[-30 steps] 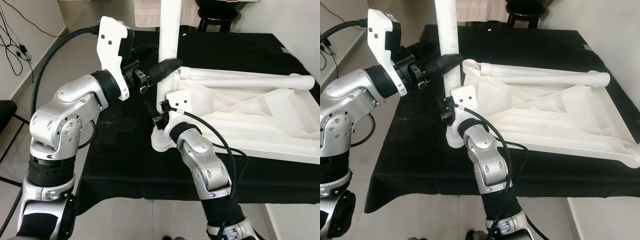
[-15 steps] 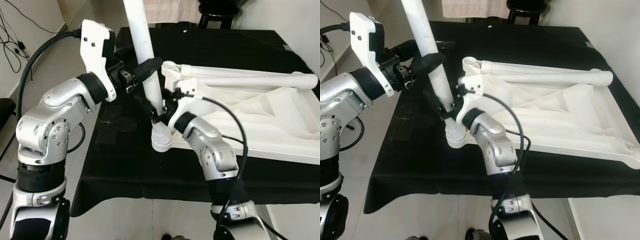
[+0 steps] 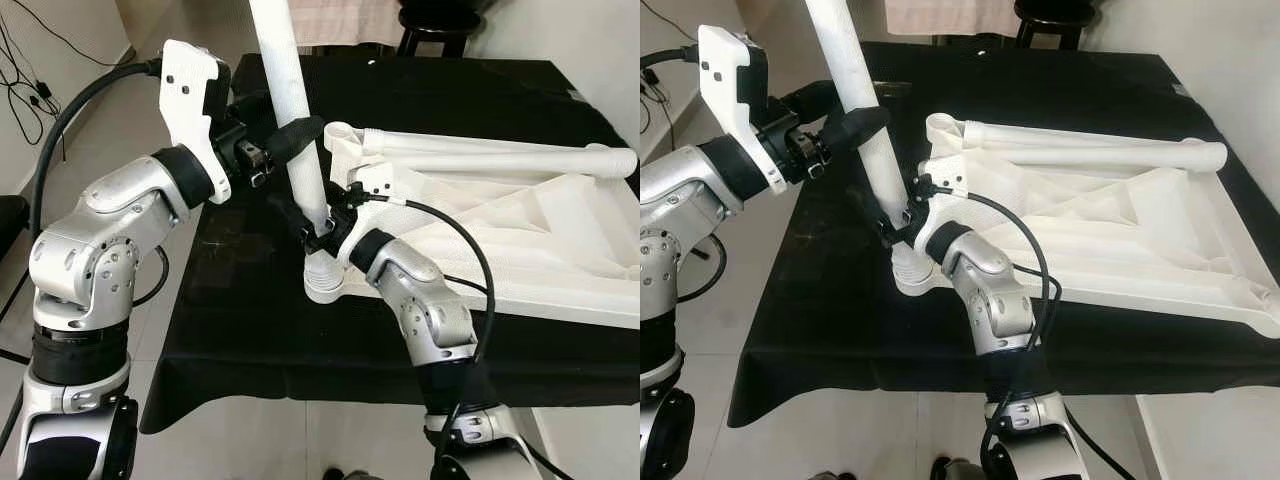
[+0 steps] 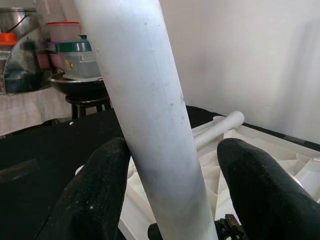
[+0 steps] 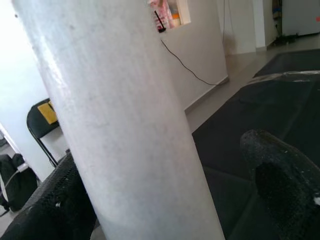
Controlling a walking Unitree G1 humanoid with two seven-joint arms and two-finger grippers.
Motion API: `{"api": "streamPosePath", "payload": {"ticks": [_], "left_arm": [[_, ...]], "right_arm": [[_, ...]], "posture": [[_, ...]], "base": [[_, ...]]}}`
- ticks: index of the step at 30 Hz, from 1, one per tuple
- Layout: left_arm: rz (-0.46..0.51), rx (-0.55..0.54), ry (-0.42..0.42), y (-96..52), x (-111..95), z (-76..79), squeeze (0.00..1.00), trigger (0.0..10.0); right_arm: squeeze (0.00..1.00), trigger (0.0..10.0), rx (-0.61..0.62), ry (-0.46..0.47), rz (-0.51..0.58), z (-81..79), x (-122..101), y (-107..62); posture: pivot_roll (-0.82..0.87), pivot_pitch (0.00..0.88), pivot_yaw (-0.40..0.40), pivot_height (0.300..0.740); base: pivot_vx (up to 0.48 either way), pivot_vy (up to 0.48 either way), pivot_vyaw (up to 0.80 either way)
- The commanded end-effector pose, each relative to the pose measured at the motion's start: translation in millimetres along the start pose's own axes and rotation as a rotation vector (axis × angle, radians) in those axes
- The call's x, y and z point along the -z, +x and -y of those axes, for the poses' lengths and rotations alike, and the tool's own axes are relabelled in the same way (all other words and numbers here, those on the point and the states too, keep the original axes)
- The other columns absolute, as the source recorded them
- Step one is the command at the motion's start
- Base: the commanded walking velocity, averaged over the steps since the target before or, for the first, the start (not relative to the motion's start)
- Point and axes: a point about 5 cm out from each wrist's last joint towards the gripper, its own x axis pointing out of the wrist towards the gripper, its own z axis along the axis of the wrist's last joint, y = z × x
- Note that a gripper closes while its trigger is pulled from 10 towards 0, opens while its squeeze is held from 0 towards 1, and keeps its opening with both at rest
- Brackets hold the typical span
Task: Building children table
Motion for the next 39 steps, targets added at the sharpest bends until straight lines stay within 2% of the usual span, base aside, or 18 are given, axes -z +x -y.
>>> {"api": "streamPosePath", "payload": {"ticks": [1,2,3,12,13,14,25,27,29,34,35,36,37,38,39], "left_arm": [[-0.003,0.03,0.016,0.2,-3.6,3.9,0.0,10.0],[-0.003,0.03,0.016,0.2,-3.6,3.9,0.0,10.0],[-0.002,0.037,0.013,0.3,-3.7,5.0,0.0,10.0],[0.0,0.064,0.006,1.5,-4.6,8.5,0.0,10.0],[0.001,0.067,0.005,2.0,-4.8,8.9,0.0,10.0],[0.002,0.07,0.005,2.5,-5.0,9.4,0.0,10.0],[0.011,0.083,0.009,6.0,-7.0,10.3,0.0,10.0],[0.028,0.063,0.015,5.6,-10.4,6.6,0.0,10.0],[0.089,0.01,-0.016,3.3,-20.9,-2.5,0.0,10.0],[0.109,-0.007,-0.027,2.4,-24.2,-5.5,0.0,10.0],[0.124,-0.051,-0.031,2.2,-27.9,-12.5,0.0,10.0],[0.124,-0.051,-0.031,2.2,-27.9,-12.5,0.0,10.0],[0.132,-0.082,-0.029,3.3,-30.3,-17.9,0.0,10.0],[0.132,-0.082,-0.029,3.3,-30.3,-17.9,0.0,10.0],[0.14,-0.1,-0.031,5.8,-32.7,-21.5,0.0,10.0]], "right_arm": [[1.0,0.0,-0.012,0.001,0.019,0.3,-2.6,0.9],[1.0,0.0,-0.012,0.001,0.019,0.3,-2.6,0.9],[0.0,0.0,-0.02,0.003,0.02,-0.1,-2.9,0.6],[0.0,0.0,-0.07,-0.01,0.015,-3.4,-2.5,0.0],[0.0,9.0,-0.077,-0.018,0.009,-3.7,-2.2,-0.1],[0.0,0.0,-0.086,-0.026,0.007,-3.9,-2.2,-0.4],[0.0,0.0,-0.096,-0.023,0.024,-2.9,-4.7,-1.6],[0.0,0.0,-0.052,0.0,0.049,1.2,-7.0,-0.7],[0.0,0.0,0.046,0.047,0.109,12.8,-15.1,0.9],[0.0,0.0,0.071,0.056,0.127,15.9,-17.7,1.2],[0.0,0.0,0.033,-0.022,0.144,10.4,-23.2,2.1],[0.0,0.0,0.033,-0.022,0.144,10.4,-23.2,2.1],[0.0,0.0,-0.028,-0.103,0.152,0.9,-26.8,3.1],[0.0,0.0,-0.028,-0.103,0.152,0.9,-26.8,3.1],[0.0,0.0,-0.094,-0.186,0.152,-9.8,-28.2,3.8]], "posture": [[-0.16,0.135,-0.062,0.74],[-0.16,0.135,-0.062,0.74],[-0.16,0.134,-0.061,0.74],[-0.16,0.136,-0.059,0.74],[-0.16,0.136,-0.059,0.74],[-0.16,0.137,-0.059,0.74],[-0.16,0.138,-0.059,0.74],[-0.16,0.131,-0.056,0.74],[-0.17,0.12,-0.052,0.74],[-0.17,0.118,-0.052,0.74],[-0.17,0.12,-0.049,0.74],[-0.17,0.12,-0.049,0.74],[-0.16,0.117,-0.049,0.74],[-0.16,0.117,-0.049,0.74],[-0.16,0.117,-0.048,0.74]], "base": [[0.0,0.0,0.0],[0.0,0.0,0.0],[0.0,0.0,0.0],[0.0,0.0,0.0],[0.0,0.0,0.0],[0.0,0.0,0.0],[0.0,0.0,0.0],[0.0,0.0,0.0],[0.0,0.0,0.0],[0.0,0.0,0.0],[0.0,0.0,0.0],[0.0,0.0,0.0],[0.0,0.0,0.0],[0.0,0.0,0.0],[0.0,0.0,0.0]]}}
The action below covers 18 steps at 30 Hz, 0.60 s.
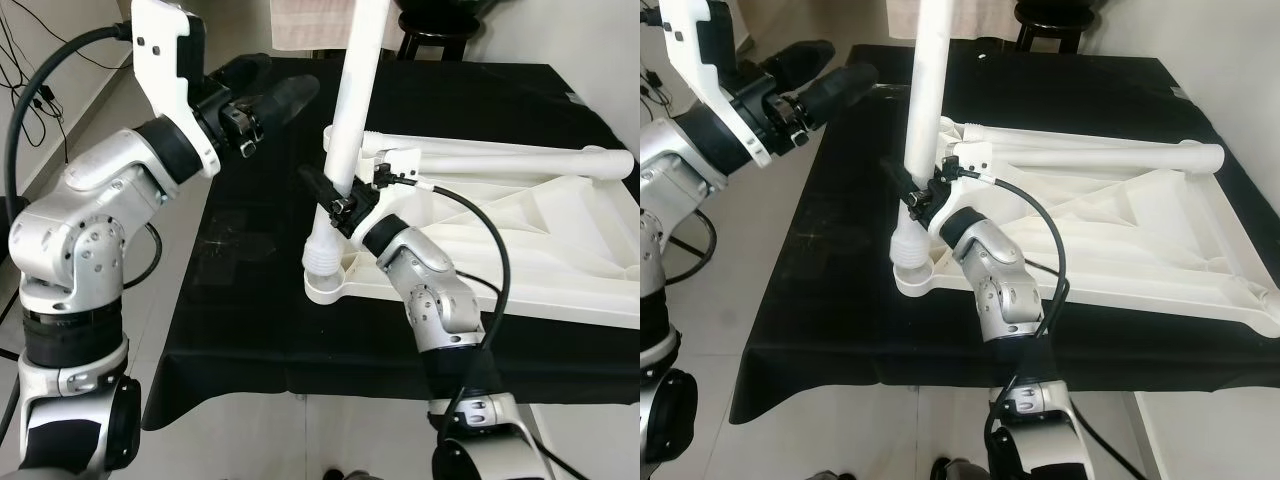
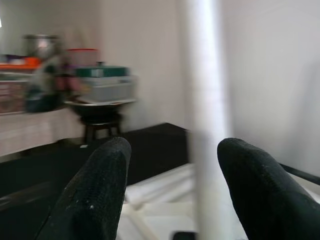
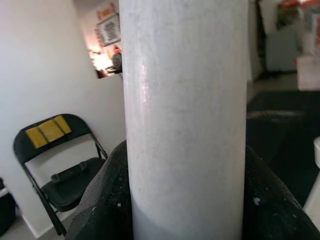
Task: Building children table
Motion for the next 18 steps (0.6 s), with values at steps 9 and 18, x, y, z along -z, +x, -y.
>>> {"api": "streamPosePath", "payload": {"ticks": [9,18], "left_arm": [[0.061,0.065,-0.045,23.9,-14.3,5.7,0.0,10.0],[0.054,0.276,-0.109,24.4,-15.8,27.5,0.0,10.0]], "right_arm": [[0.0,0.0,-0.268,-0.281,0.026,-44.8,-6.0,5.4],[0.0,0.0,-0.169,-0.207,0.04,-33.4,-11.6,17.5]], "posture": [[-0.17,0.104,-0.04,0.74],[-0.18,0.102,-0.048,0.74]], "base": [[0.0,0.0,0.0],[0.0,0.0,0.0]]}}
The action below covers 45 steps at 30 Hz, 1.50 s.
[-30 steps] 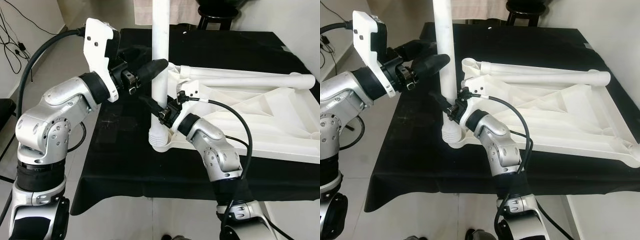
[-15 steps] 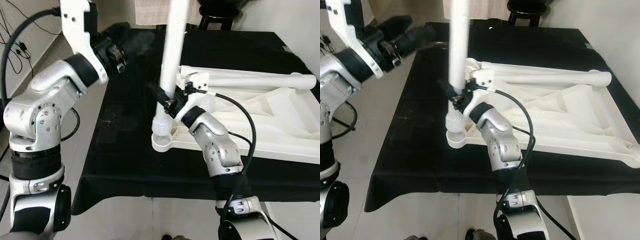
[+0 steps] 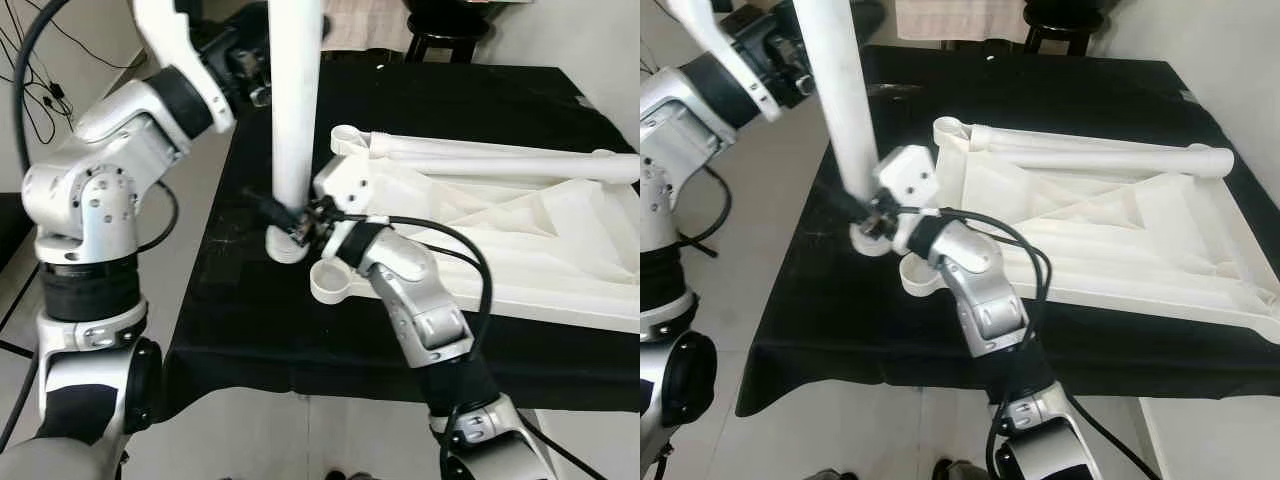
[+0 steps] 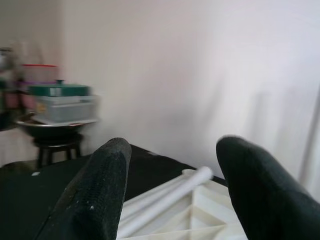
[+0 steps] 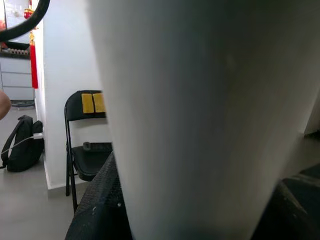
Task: Building children table
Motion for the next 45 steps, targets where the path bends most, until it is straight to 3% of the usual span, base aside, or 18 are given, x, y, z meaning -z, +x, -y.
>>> {"api": "streamPosePath", "payload": {"ticks": [1,2,5,10,14,16,18,23,29,36,39,45], "left_arm": [[-0.011,0.063,-0.001,-2.2,-0.5,7.9,0.0,10.0],[-0.017,0.061,0.0,-7.2,0.1,7.3,0.0,10.0],[-0.036,0.037,0.008,-15.5,1.4,3.3,0.0,10.0],[-0.057,0.023,0.028,-22.3,1.8,0.1,0.0,10.0],[-0.092,0.056,0.057,-32.5,0.0,1.9,0.0,10.0],[-0.092,0.056,0.057,-32.5,0.0,1.9,0.0,10.0],[-0.12,0.089,0.087,-32.9,-0.8,5.1,0.0,10.0],[-0.143,0.125,0.111,-30.4,0.8,10.2,0.0,10.0],[-0.152,0.179,0.144,-15.1,1.9,13.9,0.0,10.0],[-0.147,0.229,0.143,-10.5,0.8,17.4,0.0,10.0],[-0.135,0.274,0.153,-9.9,-5.2,21.2,0.0,10.0],[-0.139,0.33,0.146,-11.7,-6.2,26.7,0.0,10.0]], "right_arm": [[0.0,0.0,0.083,0.05,0.01,13.1,-1.8,-0.9],[0.0,0.0,0.14,0.098,0.022,23.6,-3.2,-2.1],[0.0,0.0,0.192,0.145,0.031,35.2,-3.7,-4.5],[0.0,0.0,0.226,0.171,0.037,41.7,-3.8,-5.8],[0.0,0.0,0.237,0.135,0.018,44.3,-2.1,-7.0],[0.0,0.0,0.237,0.135,0.018,44.3,-2.1,-7.0],[0.0,0.0,0.172,0.02,-0.034,36.3,0.8,-3.7],[0.0,0.0,0.135,-0.024,-0.058,30.6,3.0,-0.9],[0.0,0.0,0.023,-0.14,-0.085,13.9,3.8,3.8],[0.0,0.0,-0.004,-0.164,-0.112,8.5,9.1,5.8],[0.0,0.0,-0.001,-0.183,-0.179,9.7,19.2,8.4],[0.0,0.0,0.033,-0.143,-0.2,13.8,24.0,9.7]], "posture": [[-0.18,0.102,-0.048,0.74],[-0.18,0.103,-0.048,0.74],[-0.18,0.104,-0.045,0.74],[-0.18,0.108,-0.045,0.74],[-0.18,0.106,-0.042,0.74],[-0.18,0.106,-0.042,0.74],[-0.18,0.105,-0.043,0.74],[-0.18,0.105,-0.045,0.74],[-0.19,0.1,-0.042,0.74],[-0.19,0.097,-0.04,0.74],[-0.18,0.089,-0.045,0.74],[-0.18,0.083,-0.047,0.74]], "base": [[0.0,0.0,0.0],[0.0,0.0,0.0],[0.0,0.0,0.0],[0.0,0.0,0.0],[0.0,0.0,0.0],[0.0,0.0,0.0],[0.0,0.0,0.0],[0.0,0.0,0.0],[0.0,0.0,0.0],[0.0,0.0,0.0],[0.0,0.0,0.0],[0.0,0.0,0.0]]}}
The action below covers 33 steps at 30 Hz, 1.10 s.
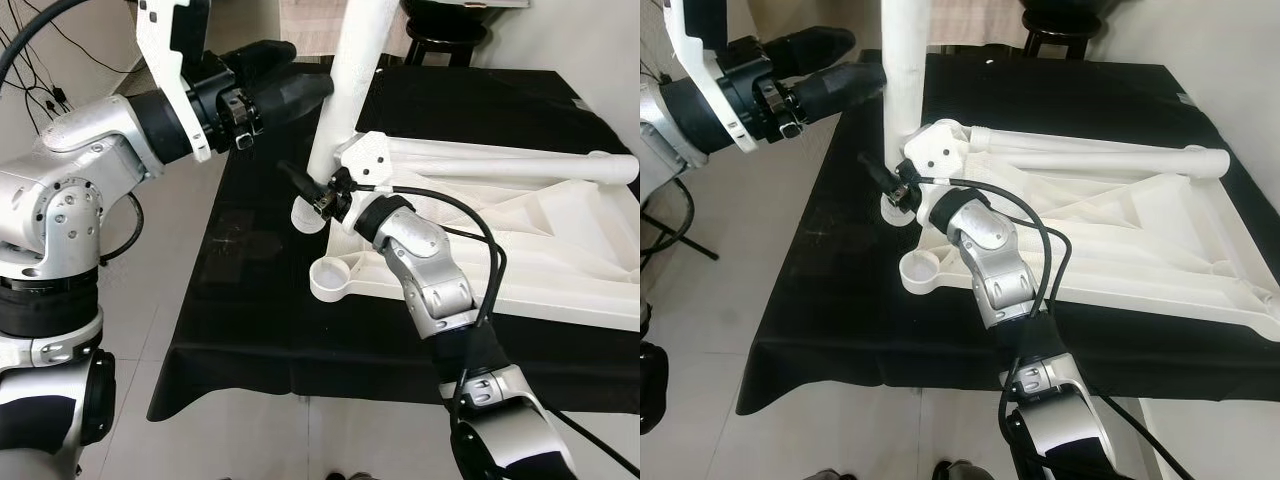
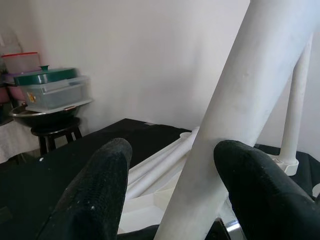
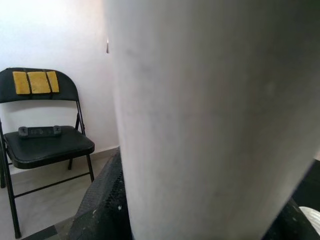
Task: Building children table
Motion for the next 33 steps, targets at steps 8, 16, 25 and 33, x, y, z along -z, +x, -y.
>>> {"api": "streamPosePath", "payload": {"ticks": [8,16,25,33], "left_arm": [[0.026,0.236,0.04,11.2,-13.1,33.2,0.0,10.0],[0.028,0.133,0.117,10.7,-14.8,27.2,0.0,10.0],[-0.056,-0.127,0.262,17.0,-9.0,-4.5,0.0,0.0],[-0.052,-0.199,0.297,19.7,-9.5,-11.1,0.0,0.0]], "right_arm": [[0.0,0.0,-0.057,0.032,-0.067,-18.7,7.6,15.9],[0.0,0.0,-0.126,-0.093,-0.018,-26.7,-0.5,17.5],[0.0,0.0,-0.186,-0.194,-0.024,-40.6,0.9,18.2],[0.0,0.0,-0.163,-0.244,-0.045,-35.6,5.0,17.6]], "posture": [[-0.17,0.074,-0.052,0.74],[-0.18,0.062,-0.05,0.74],[-0.18,0.053,-0.048,0.74],[-0.17,0.036,-0.047,0.74]], "base": [[0.0,0.0,0.0],[0.0,0.0,0.0],[0.0,0.0,0.0],[0.0,0.0,0.0]]}}
